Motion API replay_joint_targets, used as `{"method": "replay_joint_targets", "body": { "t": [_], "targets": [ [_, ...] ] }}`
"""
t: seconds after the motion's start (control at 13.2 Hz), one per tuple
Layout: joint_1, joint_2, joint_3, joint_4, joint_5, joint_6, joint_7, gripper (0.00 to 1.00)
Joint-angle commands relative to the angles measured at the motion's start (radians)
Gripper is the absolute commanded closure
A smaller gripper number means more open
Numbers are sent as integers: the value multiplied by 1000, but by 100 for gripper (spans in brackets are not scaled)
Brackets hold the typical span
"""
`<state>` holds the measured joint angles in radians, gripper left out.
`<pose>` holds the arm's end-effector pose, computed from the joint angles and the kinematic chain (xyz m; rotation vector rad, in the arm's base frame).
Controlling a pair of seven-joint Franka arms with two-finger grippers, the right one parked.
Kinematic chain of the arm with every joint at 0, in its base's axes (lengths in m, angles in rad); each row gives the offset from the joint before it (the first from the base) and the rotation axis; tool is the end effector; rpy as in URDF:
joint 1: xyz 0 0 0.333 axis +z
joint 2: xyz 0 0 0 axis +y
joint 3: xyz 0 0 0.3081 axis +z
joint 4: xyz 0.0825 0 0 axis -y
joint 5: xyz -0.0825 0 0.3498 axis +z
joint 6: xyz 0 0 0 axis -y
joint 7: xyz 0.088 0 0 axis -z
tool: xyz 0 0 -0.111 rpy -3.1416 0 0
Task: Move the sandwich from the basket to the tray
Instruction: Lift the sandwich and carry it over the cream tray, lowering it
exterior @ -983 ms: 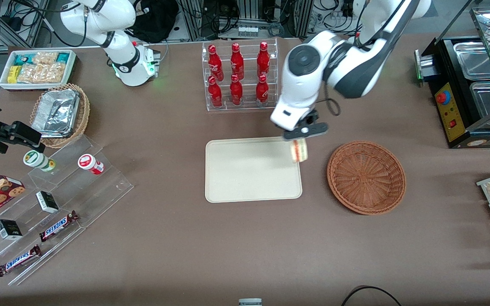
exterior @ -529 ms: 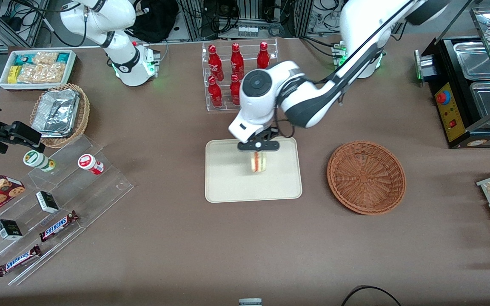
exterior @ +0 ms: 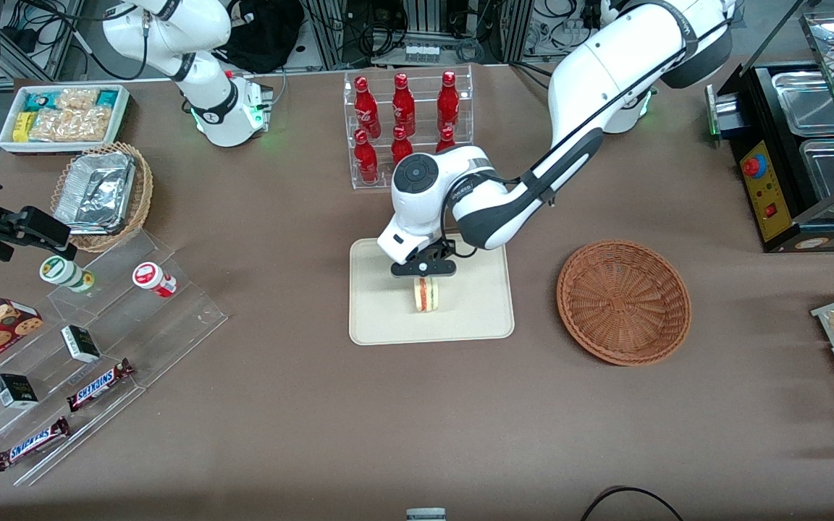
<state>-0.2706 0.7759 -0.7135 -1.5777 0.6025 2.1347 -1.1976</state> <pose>0.4481 -0.4881 0.2699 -3.1317 -0.0402 -0.0359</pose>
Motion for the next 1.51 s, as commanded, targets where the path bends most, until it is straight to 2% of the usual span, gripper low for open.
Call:
{"method": "replay_joint_targets", "body": {
  "t": [0.0,0.23,0.3,0.45,0.53,0.76,1.06,1.44],
  "targets": [
    [-28,13,32,25,22,-4,-22,91],
    [-58,34,62,27,55,-3,-26,88],
    [-59,42,62,27,60,1,-25,84],
    [-59,45,62,28,60,5,-20,23],
    [-58,42,62,30,54,8,-26,0],
    [-50,19,60,36,49,5,-26,0],
    [-47,-114,60,36,30,-50,-49,0],
    [54,-373,60,33,-115,-267,-57,0]
  ]
}}
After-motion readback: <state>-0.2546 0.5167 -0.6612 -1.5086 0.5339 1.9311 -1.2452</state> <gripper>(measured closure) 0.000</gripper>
